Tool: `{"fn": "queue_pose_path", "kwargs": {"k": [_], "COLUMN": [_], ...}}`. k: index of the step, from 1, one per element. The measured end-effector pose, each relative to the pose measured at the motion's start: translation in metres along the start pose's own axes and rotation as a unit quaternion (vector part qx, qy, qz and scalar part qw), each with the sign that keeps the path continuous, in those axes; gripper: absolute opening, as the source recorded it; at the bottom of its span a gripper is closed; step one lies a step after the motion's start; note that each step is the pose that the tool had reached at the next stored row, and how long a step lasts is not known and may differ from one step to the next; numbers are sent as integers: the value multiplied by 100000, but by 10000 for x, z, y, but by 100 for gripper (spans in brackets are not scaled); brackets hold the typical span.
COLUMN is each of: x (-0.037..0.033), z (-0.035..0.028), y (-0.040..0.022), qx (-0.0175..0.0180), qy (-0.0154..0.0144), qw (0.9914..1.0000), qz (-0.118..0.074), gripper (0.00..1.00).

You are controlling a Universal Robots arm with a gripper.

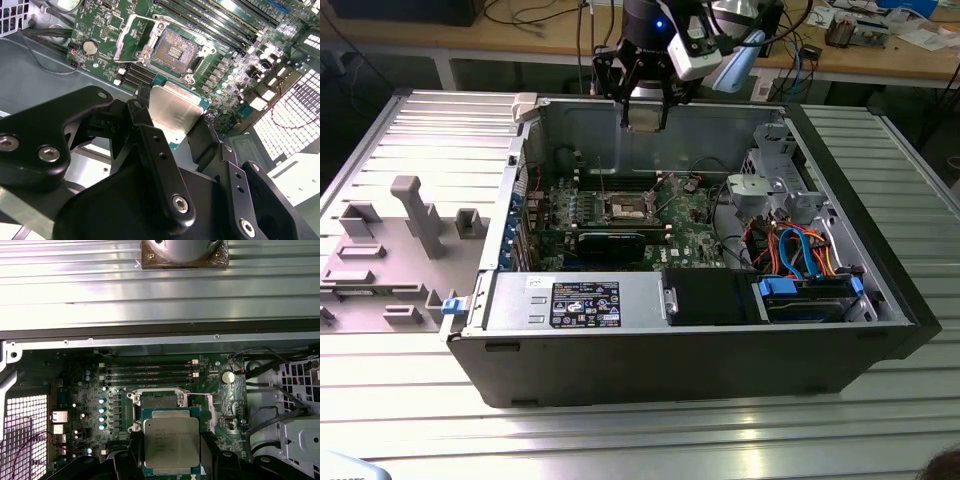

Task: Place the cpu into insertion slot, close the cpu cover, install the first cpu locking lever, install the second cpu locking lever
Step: 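Place the cpu into insertion slot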

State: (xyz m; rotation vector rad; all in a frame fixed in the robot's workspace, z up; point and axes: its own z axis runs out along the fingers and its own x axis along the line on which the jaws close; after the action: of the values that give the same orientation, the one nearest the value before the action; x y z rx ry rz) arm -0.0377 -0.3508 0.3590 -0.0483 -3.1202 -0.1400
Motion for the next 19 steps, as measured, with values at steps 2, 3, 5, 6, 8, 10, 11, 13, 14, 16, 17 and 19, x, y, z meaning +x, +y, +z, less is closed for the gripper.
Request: {"fn": "queue_pose_path", "kwargs": {"k": [2, 3, 5, 6, 8, 10, 11, 13, 14, 16, 17, 19], "x": [0, 0, 0, 0, 0, 0, 0, 0, 0, 0, 0, 0], "z": [3, 4, 4, 5, 5, 5, 5, 5, 5, 5, 5, 5], "y": [0, -1, 0, 0, 0, 0, 0, 0, 0, 0, 0, 0], "qx": [3, -1, -4, -14, -26, -31, -39, -53, -57, -64, -71, -80], "qy": [-5, -13, -35, -59, -90, -142, -163, -241, -268, -298, -321, -372], "qw": [100000, 100000, 99999, 99998, 99995, 99987, 99983, 99963, 99955, 99943, 99934, 99913], "qz": [87, 182, 435, 665, 996, 1620, 1829, 2692, 3000, 3366, 3608, 4160], "gripper": [55, 55, 55, 55, 55, 55, 55, 55, 55, 55, 55, 55]}}
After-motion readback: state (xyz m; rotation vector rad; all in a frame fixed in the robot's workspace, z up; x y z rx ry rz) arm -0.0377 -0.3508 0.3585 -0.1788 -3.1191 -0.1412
